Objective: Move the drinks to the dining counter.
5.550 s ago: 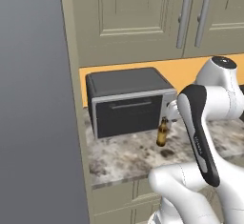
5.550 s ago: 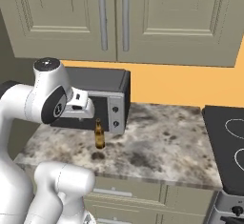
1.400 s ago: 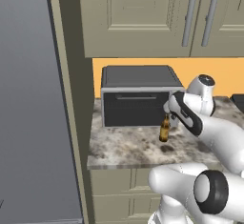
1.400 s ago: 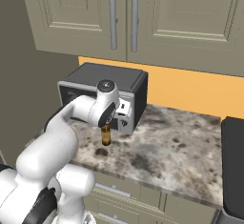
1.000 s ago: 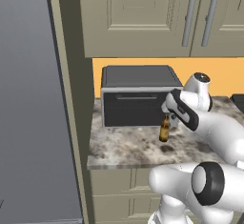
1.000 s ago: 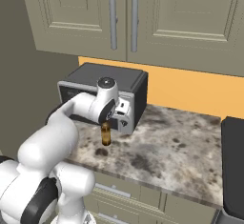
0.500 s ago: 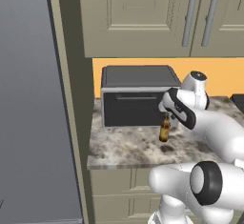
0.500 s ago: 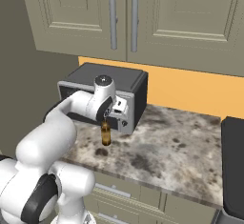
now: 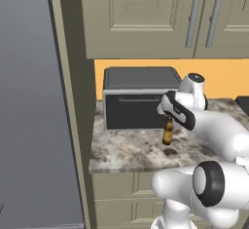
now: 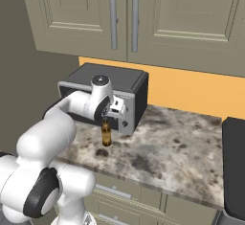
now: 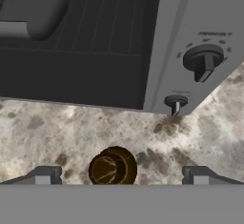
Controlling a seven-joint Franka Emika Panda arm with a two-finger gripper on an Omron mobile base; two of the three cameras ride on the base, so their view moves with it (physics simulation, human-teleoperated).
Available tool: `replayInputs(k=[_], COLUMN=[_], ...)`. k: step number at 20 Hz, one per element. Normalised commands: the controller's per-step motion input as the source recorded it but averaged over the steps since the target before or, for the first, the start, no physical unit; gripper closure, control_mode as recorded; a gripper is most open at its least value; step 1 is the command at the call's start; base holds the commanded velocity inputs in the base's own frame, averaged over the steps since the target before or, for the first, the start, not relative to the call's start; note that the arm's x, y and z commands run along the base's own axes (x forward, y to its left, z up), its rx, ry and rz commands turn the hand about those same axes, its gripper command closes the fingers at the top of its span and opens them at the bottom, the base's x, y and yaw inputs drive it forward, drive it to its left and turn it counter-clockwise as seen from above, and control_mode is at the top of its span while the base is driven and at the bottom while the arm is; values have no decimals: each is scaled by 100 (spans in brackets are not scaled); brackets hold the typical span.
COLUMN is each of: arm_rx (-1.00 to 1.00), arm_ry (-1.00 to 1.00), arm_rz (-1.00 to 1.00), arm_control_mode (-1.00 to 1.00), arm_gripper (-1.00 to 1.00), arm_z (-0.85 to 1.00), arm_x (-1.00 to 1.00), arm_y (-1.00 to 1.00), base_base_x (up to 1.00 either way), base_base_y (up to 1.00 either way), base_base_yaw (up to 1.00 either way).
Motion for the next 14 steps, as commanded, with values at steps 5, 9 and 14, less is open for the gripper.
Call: replayInputs(k=[5,9,14], arm_rx=[0,0,0], arm_ry=[3,1,1], arm_rz=[0,0,0], arm_control_mode=[-100,-100,-100], arm_gripper=[-100,-100,-100], arm_z=[0,0,0], arm_x=[13,0,0], arm_y=[5,0,0], base_base_x=[0,0,0], base_base_y=[0,0,0], base_base_yaw=[0,0,0])
